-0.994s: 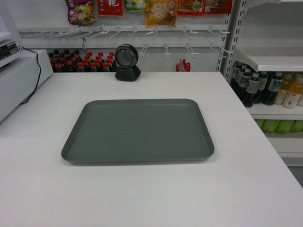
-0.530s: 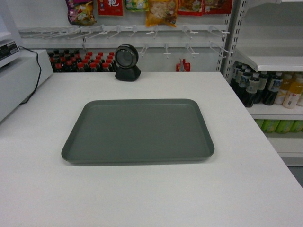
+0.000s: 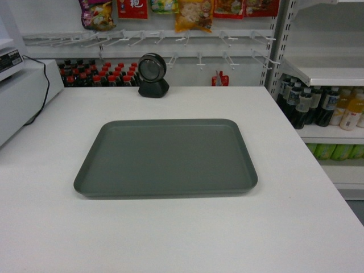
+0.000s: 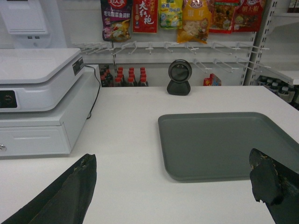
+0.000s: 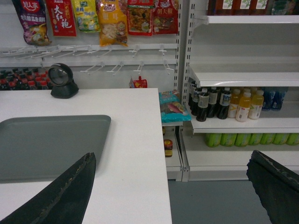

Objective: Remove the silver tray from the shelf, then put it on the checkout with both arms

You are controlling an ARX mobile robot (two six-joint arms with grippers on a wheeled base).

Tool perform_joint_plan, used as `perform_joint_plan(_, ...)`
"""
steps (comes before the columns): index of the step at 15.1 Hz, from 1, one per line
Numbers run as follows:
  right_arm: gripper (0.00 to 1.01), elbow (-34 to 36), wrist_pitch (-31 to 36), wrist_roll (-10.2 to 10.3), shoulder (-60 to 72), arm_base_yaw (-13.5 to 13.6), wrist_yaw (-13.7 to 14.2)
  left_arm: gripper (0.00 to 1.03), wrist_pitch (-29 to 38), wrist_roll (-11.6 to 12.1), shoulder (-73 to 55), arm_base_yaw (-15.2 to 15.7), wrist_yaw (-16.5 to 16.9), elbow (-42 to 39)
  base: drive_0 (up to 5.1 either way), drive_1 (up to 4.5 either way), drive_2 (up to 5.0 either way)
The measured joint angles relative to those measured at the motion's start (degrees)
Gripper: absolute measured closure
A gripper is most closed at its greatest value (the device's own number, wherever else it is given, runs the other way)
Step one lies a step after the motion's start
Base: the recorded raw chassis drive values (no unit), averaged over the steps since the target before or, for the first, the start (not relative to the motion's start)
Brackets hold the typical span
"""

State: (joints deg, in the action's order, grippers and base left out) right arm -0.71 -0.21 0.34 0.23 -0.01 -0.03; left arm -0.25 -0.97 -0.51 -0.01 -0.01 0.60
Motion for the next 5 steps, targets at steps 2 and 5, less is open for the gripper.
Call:
perform_joint_plan(2, 0.03, 0.0, 0.0, 0.0, 0.0, 0.0, 0.0, 0.05, 0.0, 0.0, 0.0, 0.0, 0.0, 0.0, 0.0, 0.00, 0.0)
perform_joint_plan(5, 0.03, 0.0, 0.0, 0.0, 0.0, 0.0, 0.0, 0.05, 0.0, 0.0, 0.0, 0.0, 0.0, 0.0, 0.0, 0.00, 0.0)
